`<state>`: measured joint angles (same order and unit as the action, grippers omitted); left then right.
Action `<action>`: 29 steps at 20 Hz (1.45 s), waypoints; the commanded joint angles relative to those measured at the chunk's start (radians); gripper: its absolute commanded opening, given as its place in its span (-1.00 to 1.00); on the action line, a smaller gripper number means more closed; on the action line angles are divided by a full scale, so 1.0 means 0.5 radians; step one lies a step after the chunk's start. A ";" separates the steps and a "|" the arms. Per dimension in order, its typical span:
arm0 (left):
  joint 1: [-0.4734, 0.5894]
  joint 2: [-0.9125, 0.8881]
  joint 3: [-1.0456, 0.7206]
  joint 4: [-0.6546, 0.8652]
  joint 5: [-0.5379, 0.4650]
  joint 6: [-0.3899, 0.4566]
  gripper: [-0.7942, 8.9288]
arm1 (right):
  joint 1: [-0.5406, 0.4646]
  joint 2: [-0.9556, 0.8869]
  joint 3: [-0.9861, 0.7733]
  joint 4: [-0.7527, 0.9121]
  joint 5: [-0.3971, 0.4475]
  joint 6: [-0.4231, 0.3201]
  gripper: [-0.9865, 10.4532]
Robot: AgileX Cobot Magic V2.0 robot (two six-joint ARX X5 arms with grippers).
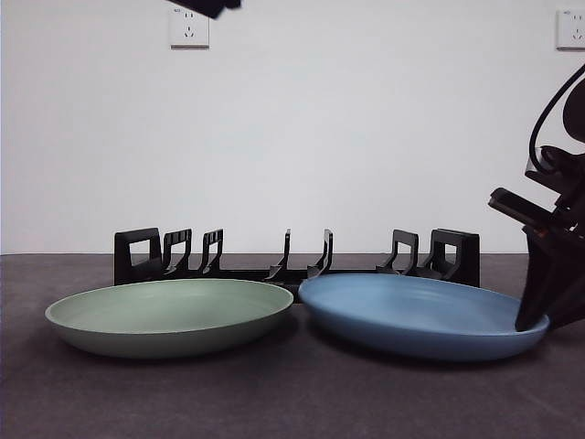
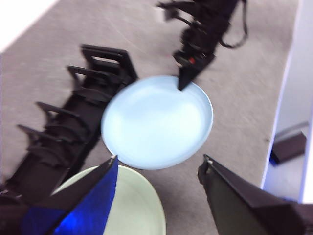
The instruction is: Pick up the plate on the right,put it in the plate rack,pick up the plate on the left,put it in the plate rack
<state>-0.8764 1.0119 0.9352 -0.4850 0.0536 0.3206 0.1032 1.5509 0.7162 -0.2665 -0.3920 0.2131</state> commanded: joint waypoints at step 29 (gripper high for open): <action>-0.332 0.503 0.003 0.146 -0.144 0.893 -0.46 | 0.333 -0.399 0.677 -0.951 -0.217 0.012 -0.85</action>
<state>-1.0382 1.2587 0.9352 -0.4057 -0.0257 0.7593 0.2687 1.3506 1.0439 -0.7494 -0.4885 0.2184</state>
